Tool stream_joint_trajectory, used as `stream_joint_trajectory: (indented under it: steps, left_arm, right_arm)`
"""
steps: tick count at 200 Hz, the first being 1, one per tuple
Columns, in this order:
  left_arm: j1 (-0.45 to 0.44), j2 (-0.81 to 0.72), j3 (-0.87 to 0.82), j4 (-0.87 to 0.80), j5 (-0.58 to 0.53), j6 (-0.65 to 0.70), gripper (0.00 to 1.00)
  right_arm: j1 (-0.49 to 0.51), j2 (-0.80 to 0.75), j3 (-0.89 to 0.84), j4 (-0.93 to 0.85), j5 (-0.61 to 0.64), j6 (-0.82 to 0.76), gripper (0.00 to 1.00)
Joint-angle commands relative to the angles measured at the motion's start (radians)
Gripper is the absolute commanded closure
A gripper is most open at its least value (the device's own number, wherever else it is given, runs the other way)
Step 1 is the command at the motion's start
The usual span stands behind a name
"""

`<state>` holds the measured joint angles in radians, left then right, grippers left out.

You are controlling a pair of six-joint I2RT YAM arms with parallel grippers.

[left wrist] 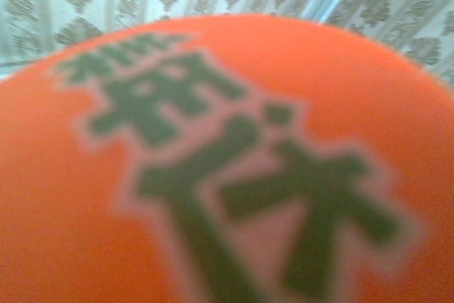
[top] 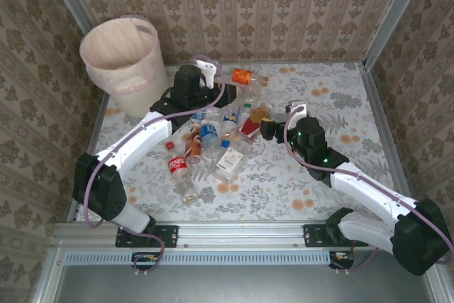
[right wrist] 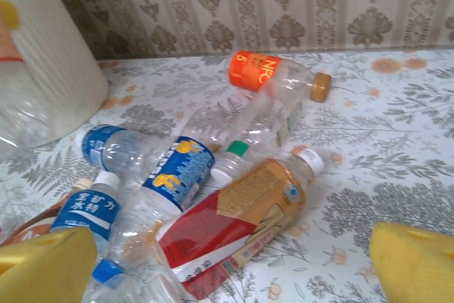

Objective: Put the plastic bottles in the bin

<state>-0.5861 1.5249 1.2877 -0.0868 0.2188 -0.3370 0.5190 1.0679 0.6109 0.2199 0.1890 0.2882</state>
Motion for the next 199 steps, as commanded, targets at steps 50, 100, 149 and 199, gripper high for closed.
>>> stream_joint_trajectory:
  steps: [50,100,149,199]
  left_arm:
    - [0.061,-0.091,0.132,-0.176,-0.387,0.133,0.61]
    - [0.168,-0.121,0.204,-0.114,-0.52,0.217,0.61]
    - [0.295,-0.063,0.282,-0.005,-0.517,0.293,0.6]
    - [0.453,0.022,0.353,0.051,-0.425,0.258,0.6]
  right_arm:
    - [-0.007,-0.064,-0.027,-0.01,0.075,0.015,0.0]
    - [-0.007,-0.084,-0.048,0.008,0.08,0.028,0.0]
    - [-0.008,-0.1,-0.072,0.021,0.077,0.066,0.0]
    - [-0.007,-0.115,-0.087,0.013,0.078,0.083,0.0]
